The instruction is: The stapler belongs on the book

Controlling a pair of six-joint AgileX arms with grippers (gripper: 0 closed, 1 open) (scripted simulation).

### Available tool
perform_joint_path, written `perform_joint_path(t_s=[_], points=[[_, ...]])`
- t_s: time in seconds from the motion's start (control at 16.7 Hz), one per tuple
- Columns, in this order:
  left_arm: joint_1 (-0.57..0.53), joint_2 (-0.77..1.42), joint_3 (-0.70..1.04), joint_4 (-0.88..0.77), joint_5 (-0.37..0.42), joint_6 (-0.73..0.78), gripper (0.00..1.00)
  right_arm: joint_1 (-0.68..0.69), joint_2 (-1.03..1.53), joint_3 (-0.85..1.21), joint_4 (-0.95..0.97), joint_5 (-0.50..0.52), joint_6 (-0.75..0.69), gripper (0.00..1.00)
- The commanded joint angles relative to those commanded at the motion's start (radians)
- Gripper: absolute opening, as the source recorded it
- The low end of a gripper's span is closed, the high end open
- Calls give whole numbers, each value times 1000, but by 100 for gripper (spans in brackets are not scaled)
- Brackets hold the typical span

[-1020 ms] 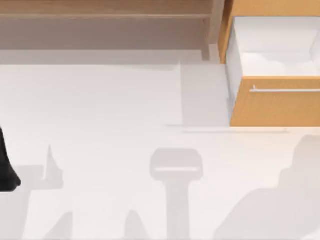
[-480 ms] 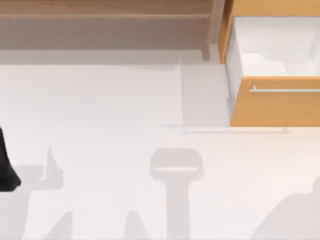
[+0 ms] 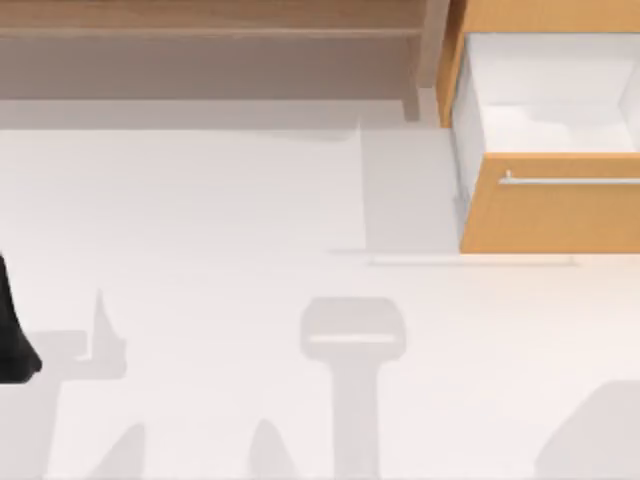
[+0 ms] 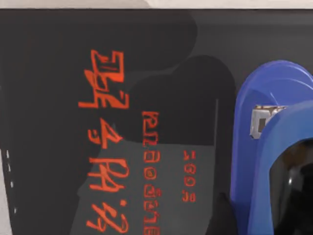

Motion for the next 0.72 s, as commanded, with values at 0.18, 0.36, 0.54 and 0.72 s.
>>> perform_joint_path(t_s=[0.18, 0.36, 0.54, 0.72], points=[[0, 0, 0, 0, 0, 0, 100, 0, 8, -11, 18, 0, 1, 0], [0, 0, 0, 0, 0, 0, 100, 0, 8, -11, 18, 0, 1, 8], [0, 0, 0, 0, 0, 0, 100, 0, 8, -11, 18, 0, 1, 30], [0, 0, 0, 0, 0, 0, 100, 0, 8, -11, 18, 0, 1, 53]])
